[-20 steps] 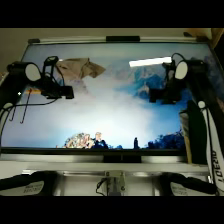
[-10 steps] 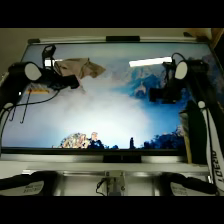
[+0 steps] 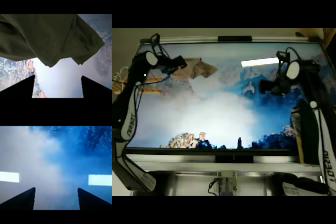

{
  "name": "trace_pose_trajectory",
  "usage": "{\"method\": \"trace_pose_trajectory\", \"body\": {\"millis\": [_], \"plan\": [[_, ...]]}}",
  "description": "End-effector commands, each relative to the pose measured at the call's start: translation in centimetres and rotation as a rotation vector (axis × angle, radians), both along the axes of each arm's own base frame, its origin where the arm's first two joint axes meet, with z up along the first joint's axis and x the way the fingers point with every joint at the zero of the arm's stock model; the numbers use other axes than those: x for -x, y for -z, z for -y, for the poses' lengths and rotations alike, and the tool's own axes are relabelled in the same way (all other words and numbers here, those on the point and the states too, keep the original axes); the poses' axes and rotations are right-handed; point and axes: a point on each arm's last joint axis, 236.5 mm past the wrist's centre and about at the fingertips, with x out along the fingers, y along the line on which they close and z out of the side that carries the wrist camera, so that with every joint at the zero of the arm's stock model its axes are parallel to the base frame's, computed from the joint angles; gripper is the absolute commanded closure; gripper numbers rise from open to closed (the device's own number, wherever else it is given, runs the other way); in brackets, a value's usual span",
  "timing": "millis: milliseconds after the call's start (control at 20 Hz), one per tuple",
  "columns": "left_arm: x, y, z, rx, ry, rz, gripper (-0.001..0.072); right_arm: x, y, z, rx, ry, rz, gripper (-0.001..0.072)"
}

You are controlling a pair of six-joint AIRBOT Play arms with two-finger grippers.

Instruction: Fold the shirts.

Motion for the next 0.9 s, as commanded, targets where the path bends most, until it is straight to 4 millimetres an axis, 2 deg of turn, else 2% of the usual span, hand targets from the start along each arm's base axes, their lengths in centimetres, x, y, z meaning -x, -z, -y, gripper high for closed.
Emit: {"method": "trace_pose_trajectory", "body": {"millis": [0, 100, 250, 350, 500, 550, 600, 650, 700, 800, 850], "plan": [[-2.7, 5.8, -0.8, 0.140, -0.076, -0.081, 0.0024, -0.5, -0.4, -1.0, -0.045, 0.000, 0.024, 0.0075], [-3.2, 8.1, 0.0, 0.224, -0.125, -0.075, 0.0025, -0.4, -0.5, -1.7, -0.077, -0.001, 0.019, 0.0075], [-3.8, 9.7, 0.6, 0.267, -0.155, -0.066, 0.0027, -0.2, -0.7, -2.5, -0.106, -0.013, 0.015, 0.0075], [-4.4, 9.9, 1.3, 0.286, -0.165, -0.042, 0.0041, -0.1, -0.7, -3.0, -0.108, -0.026, 0.015, 0.0075], [-6.0, 9.1, 2.2, 0.319, -0.194, 0.041, 0.0046, 0.3, -0.7, -4.4, -0.107, -0.061, 0.013, 0.0076], [-6.4, 8.9, 2.3, 0.321, -0.202, 0.067, 0.0073, 0.5, -0.6, -4.9, -0.103, -0.081, 0.013, 0.0075], [-6.6, 8.6, 2.4, 0.333, -0.209, 0.078, 0.0274, 0.8, -0.6, -5.3, -0.098, -0.103, 0.009, 0.0076], [-6.6, 8.4, 2.7, 0.363, -0.217, 0.074, 0.0594, 1.2, -0.5, -5.5, -0.086, -0.129, 0.002, 0.0075], [-6.4, 8.1, 3.0, 0.404, -0.220, 0.050, 0.0675, 1.5, -0.4, -5.5, -0.080, -0.143, -0.006, 0.0076], [-5.4, 6.1, 3.4, 0.511, -0.206, -0.007, 0.0676, 1.6, -1.0, -5.2, -0.063, -0.160, 0.010, 0.0076], [-5.0, 3.3, 3.6, 0.522, -0.144, 0.022, 0.0677, 1.6, -1.9, -4.8, -0.046, -0.173, 0.039, 0.0076]]}}
